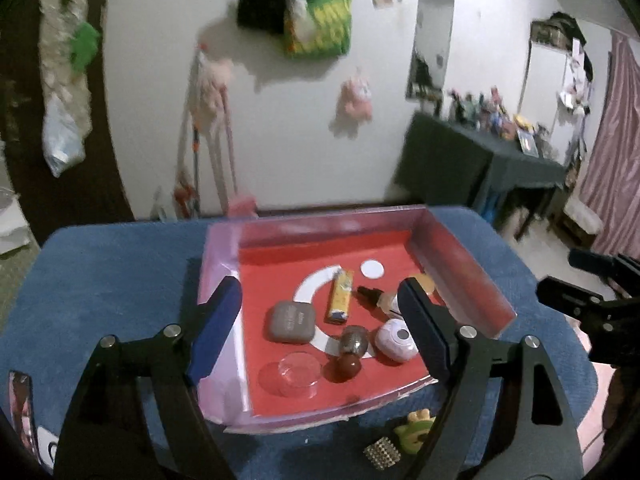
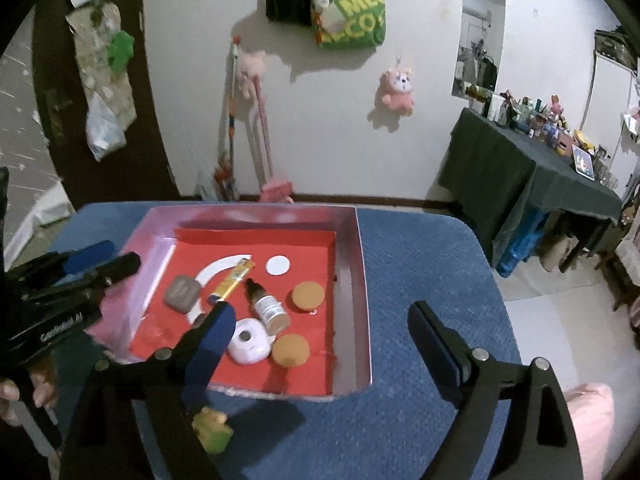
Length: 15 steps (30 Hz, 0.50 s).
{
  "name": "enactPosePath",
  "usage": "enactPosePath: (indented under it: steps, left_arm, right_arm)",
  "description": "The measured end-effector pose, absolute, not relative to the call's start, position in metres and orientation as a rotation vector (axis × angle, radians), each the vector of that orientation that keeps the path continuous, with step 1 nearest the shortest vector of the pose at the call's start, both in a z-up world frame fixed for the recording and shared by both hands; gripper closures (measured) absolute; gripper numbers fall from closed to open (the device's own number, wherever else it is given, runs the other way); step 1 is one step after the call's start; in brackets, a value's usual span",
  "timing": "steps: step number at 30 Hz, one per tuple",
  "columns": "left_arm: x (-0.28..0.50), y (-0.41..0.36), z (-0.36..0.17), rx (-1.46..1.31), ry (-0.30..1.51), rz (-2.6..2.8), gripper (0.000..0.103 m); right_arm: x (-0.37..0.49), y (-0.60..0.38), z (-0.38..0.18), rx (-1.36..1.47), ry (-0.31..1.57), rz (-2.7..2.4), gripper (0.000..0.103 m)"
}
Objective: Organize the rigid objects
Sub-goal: 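Withdraw both tools up and away from the red box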
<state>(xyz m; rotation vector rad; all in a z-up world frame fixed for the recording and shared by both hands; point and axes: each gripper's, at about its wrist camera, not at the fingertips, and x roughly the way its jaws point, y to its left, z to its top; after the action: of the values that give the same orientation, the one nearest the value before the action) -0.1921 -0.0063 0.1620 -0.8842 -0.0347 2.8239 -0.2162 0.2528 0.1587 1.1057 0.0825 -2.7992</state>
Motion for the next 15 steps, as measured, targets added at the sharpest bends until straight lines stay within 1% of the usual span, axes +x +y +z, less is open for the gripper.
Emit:
enactPosePath:
  steps: [5,7,9,11,15]
  left_arm:
    - [-0.155,-0.013,0.165,-0.838,-0.058,2.828,0.023]
    - [-0.135,-0.014,0.167,-0.786,-0.031,2.858,0.020]
    - [-0.116,-0.012,0.168,-0.745,-0.004,2.887,0.012]
    - [-0.097,-0.011,0.167,-0.703,0.005,2.889,0.011]
    - [-0.068,-0.009,0.160,-0.661,0.016,2.902,0.007]
  right_arm:
    - [-0.173,0.259,0.162,0.997,0.049,-2.804,0.011]
    - [-0.153,0.259,0.162,0.950,0.047,-2.804,0.008]
    - [-0.134,0.258,0.161,0.899,0.043,-2.798,0.004]
    - [-0.116,0.256,0.158,0.861,0.053,-2.795,0.001]
    - [-0.088,0.247,0.147,0.807,0.079,-2.781,0.000]
